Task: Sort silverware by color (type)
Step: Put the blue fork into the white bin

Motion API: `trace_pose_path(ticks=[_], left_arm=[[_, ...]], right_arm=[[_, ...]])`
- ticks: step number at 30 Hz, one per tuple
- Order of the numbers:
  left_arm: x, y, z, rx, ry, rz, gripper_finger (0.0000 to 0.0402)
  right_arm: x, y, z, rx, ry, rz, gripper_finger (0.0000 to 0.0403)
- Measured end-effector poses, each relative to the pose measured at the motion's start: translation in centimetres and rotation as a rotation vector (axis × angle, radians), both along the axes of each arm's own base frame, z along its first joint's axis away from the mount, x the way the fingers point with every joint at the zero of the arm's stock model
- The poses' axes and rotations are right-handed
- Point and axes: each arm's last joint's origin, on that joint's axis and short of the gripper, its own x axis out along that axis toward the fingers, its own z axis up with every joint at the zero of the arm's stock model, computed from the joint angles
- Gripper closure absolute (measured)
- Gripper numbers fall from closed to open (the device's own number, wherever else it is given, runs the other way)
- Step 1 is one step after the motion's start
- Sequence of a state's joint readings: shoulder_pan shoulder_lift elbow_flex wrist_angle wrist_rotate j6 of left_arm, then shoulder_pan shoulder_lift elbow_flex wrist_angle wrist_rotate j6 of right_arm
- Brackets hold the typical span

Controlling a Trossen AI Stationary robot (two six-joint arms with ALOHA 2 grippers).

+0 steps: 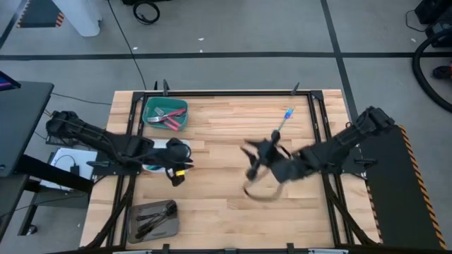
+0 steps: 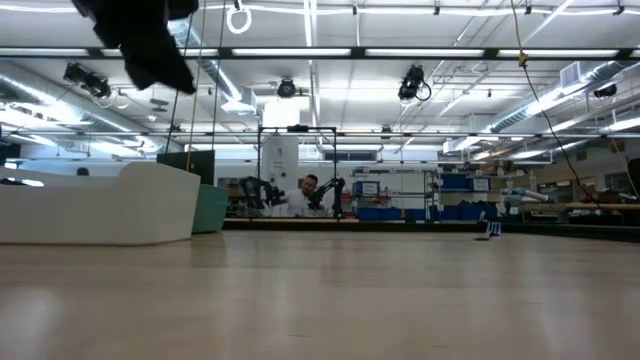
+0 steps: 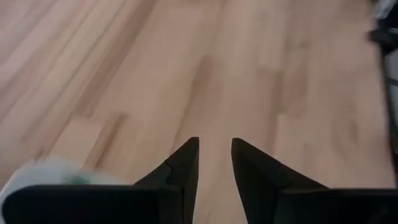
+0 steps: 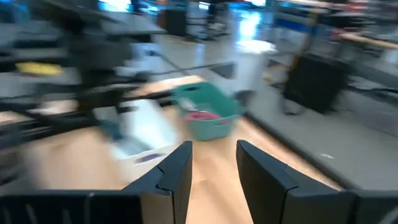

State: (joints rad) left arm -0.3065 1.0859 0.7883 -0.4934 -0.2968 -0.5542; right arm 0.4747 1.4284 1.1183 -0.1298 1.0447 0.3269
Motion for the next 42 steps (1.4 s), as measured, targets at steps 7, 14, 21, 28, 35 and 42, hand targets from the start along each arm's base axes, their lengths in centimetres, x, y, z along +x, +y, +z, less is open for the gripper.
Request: trace_pose_path(ticks=[7, 14, 21, 28, 35, 42], left_arm=[[0.4, -1.2, 0.9, 0.086, -0.107, -0.146, 0.0297], [0.7, -1.5, 0.7, 0.147, -0.126, -0.179, 0.0297], [0.7, -1.3, -1.3, 0.228, -0.105, -0.149, 0.0297], [0.9, -1.3, -1.3, 0.258, -0.112, -0.170, 0.0297], [1.0, -1.4, -1.1, 0.253, -0.132, -0.168, 0.0297], [1.1, -1.4, -1.0, 0.249, -0.147, -0.166, 0.0297]], right_arm=[[1.9, -6.9, 0.0, -0.067, 0.079, -0.177, 0.0269], [2.2, -13.8, -0.2, 0.003, 0.112, -0.298, 0.0269], [0.5, -20.3, -1.8, 0.278, 0.129, -0.433, 0.0268], [-2.5, -24.3, -3.7, 0.687, 0.188, -0.532, 0.0268], [-5.8, -26.0, -5.1, 0.861, 0.275, -0.818, 0.0268], [-7.2, -26.4, -7.4, 0.947, 0.210, -0.999, 0.0268]])
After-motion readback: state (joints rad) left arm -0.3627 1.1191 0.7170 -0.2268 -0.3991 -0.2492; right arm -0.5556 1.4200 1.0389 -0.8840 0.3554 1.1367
